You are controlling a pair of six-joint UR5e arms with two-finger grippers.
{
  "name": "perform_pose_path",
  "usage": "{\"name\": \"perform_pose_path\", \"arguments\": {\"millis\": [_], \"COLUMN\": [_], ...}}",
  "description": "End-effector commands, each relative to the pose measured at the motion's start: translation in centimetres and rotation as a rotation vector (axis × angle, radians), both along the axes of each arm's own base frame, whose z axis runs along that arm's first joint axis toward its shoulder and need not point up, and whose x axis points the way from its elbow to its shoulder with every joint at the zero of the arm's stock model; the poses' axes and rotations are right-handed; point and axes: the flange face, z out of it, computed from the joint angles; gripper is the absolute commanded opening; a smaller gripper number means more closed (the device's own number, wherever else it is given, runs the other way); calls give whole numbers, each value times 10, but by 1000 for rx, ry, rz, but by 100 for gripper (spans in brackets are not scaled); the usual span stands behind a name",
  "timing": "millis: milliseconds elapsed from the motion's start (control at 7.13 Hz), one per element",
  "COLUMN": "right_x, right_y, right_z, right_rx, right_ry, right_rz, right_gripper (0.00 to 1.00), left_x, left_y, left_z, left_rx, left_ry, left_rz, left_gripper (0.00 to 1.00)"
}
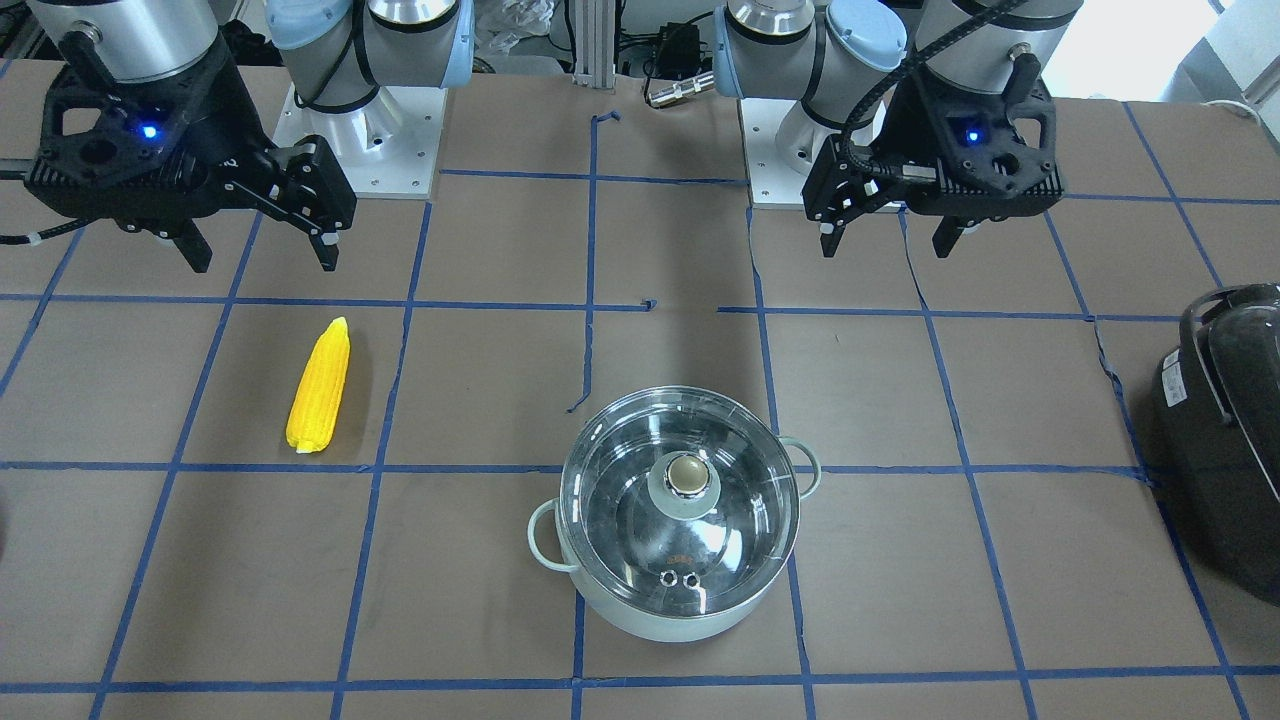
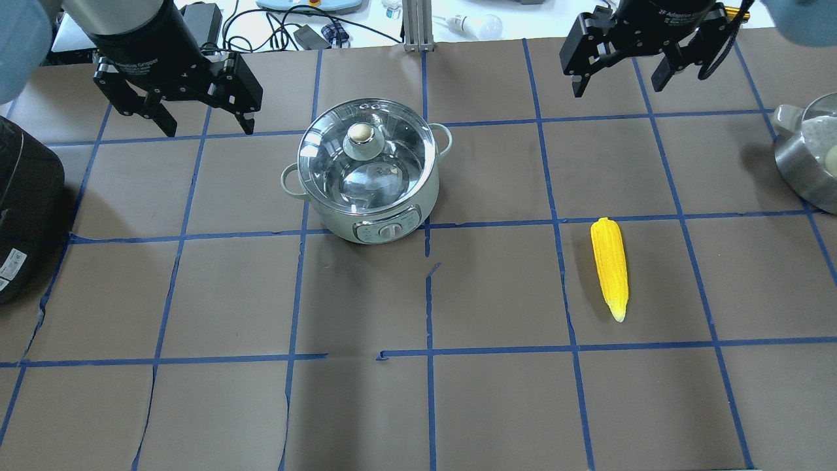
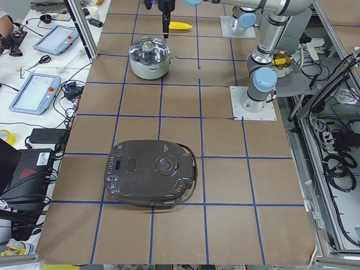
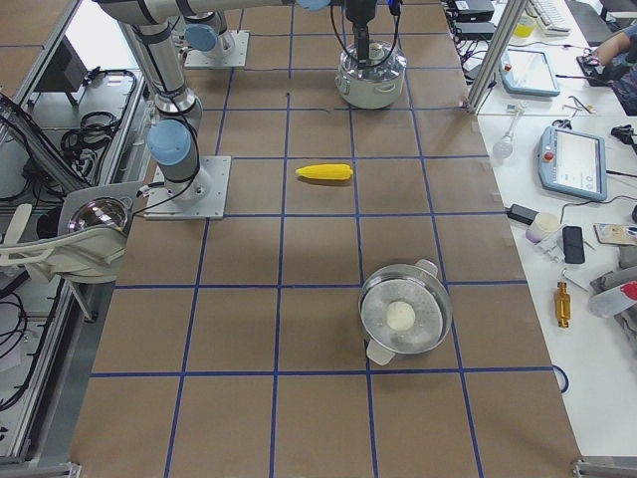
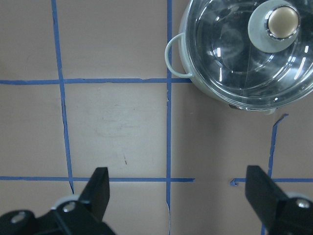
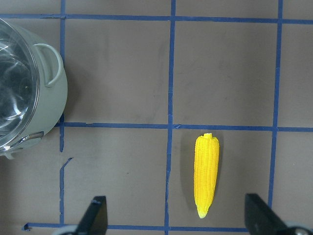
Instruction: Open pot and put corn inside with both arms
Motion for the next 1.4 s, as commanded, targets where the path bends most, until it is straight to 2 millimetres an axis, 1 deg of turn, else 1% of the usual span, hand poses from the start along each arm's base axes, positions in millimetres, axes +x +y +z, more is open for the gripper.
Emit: {"name": "perform_pose_path", "arguments": {"millis": [0,280,421,561,701,841,981,1121,1262], "right_x": [0,-1,-1,-2,-2,-2,-1,-2,-1], "right_y": [-2,-3,-3,-4,-3,-4,-4,-4,-4], "right_z": [-5,-2,-2,-1,2,7,16,15,13], "right_rx": [13,7,5,5,-1,-10,-27,-19,-15], "right_ry": [2,0,0,-1,-3,-4,-3,-3,-18], "right_rz": [-1,-2,-2,-5,-5,-6,-5,-6,-5], "right_gripper": [100,100,100,100,100,100,100,100,100], "left_x": [-2,-3,-15,-39,-54,-77,-108,-119,-122], "left_y": [-3,-8,-16,-30,-54,-75,-87,-104,-113], "left_z": [-1,-3,1,7,-11,-47,-80,-107,-125], "left_rx": [-11,-23,-57,-74,-62,-40,-28,-39,-25], "left_ry": [3,3,11,16,23,31,28,44,47], "left_rz": [-3,-3,21,-2,10,-10,39,64,65], "left_gripper": [100,100,100,100,100,100,100,100,100]}}
